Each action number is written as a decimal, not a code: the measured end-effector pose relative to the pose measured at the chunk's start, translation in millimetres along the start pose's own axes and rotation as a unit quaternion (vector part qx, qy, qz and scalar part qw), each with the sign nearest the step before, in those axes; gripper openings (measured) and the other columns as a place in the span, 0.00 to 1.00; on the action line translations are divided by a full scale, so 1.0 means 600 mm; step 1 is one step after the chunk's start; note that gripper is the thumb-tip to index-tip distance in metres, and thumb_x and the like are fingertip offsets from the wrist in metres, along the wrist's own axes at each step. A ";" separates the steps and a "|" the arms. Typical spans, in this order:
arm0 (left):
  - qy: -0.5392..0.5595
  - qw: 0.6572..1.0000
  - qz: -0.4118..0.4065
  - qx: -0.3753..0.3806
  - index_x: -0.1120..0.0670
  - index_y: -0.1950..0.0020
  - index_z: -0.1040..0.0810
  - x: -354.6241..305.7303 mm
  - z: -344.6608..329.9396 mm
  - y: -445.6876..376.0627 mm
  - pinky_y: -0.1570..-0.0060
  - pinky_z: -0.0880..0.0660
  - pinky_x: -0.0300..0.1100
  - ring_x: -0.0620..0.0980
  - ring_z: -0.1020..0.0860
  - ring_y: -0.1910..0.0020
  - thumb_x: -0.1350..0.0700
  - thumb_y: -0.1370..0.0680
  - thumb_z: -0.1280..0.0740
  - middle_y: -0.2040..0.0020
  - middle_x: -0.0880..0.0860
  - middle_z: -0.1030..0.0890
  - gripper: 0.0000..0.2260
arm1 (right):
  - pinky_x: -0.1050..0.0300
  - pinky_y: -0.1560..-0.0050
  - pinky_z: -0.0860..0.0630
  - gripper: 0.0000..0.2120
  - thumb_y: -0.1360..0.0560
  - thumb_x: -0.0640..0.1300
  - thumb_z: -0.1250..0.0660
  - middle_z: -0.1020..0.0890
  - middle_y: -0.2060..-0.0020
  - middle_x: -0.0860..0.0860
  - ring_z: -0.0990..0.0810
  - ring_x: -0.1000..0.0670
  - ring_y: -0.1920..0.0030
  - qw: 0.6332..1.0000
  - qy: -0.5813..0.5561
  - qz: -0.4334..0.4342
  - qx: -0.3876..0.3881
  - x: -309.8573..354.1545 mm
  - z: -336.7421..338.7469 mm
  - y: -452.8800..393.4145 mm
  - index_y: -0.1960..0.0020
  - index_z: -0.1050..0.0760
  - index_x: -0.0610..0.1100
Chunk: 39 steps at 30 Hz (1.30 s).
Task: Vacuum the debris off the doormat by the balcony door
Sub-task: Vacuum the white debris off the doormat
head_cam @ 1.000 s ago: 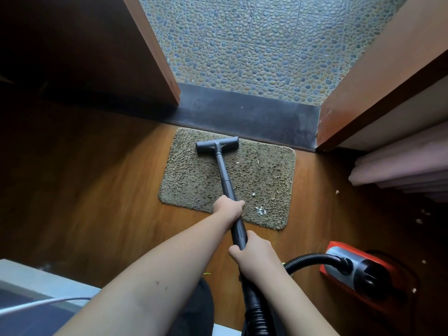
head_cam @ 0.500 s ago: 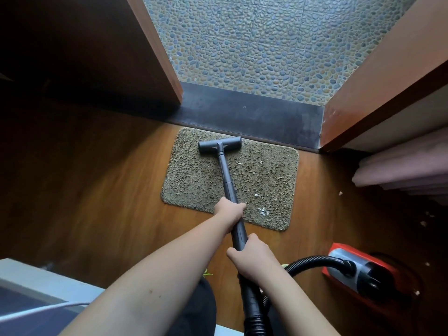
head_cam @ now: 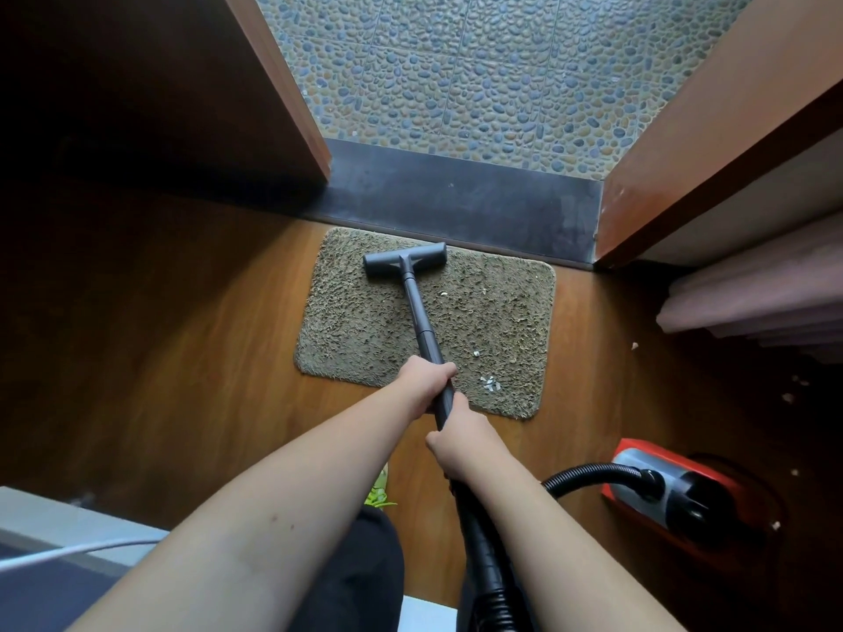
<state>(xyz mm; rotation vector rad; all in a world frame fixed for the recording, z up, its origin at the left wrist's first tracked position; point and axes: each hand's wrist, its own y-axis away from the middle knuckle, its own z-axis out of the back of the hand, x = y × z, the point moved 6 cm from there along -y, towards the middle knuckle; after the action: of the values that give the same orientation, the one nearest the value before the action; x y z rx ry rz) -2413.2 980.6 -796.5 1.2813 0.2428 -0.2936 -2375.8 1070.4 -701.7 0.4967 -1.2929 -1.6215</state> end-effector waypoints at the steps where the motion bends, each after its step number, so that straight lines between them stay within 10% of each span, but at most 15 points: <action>1: -0.004 1.000 -0.003 -0.001 0.59 0.39 0.28 -0.002 -0.003 -0.002 0.65 0.23 0.45 0.58 0.19 0.52 0.55 0.28 0.30 0.45 0.60 0.21 0.19 | 0.48 0.44 0.23 0.23 0.23 0.46 0.38 0.24 0.40 0.41 0.21 0.39 0.43 1.000 0.015 0.002 -0.002 -0.004 0.002 -0.001 0.31 0.41 0.44; 32: -0.173 0.985 -0.003 0.014 0.55 0.36 0.31 0.073 -0.160 0.099 0.52 0.20 0.48 0.58 0.22 0.44 0.50 0.26 0.30 0.39 0.56 0.23 0.22 | 0.56 0.41 0.27 0.33 0.24 0.50 0.41 0.27 0.34 0.45 0.24 0.45 0.39 0.999 -0.022 -0.040 0.021 -0.205 0.023 0.118 0.22 0.50 0.53; 39: -0.175 0.984 -0.022 0.007 0.55 0.36 0.31 0.057 -0.151 0.093 0.68 0.26 0.42 0.55 0.23 0.49 0.50 0.26 0.31 0.40 0.55 0.23 0.21 | 0.55 0.49 0.28 0.29 0.26 0.50 0.41 0.23 0.42 0.46 0.23 0.44 0.45 0.999 -0.033 -0.031 0.013 -0.195 0.025 0.111 0.26 0.41 0.50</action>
<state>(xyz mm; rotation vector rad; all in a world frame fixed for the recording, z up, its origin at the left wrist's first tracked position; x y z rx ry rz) -2363.3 1079.6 -782.2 1.2160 -0.0320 -0.5524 -2306.4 1180.7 -664.8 0.5086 -1.3601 -1.6870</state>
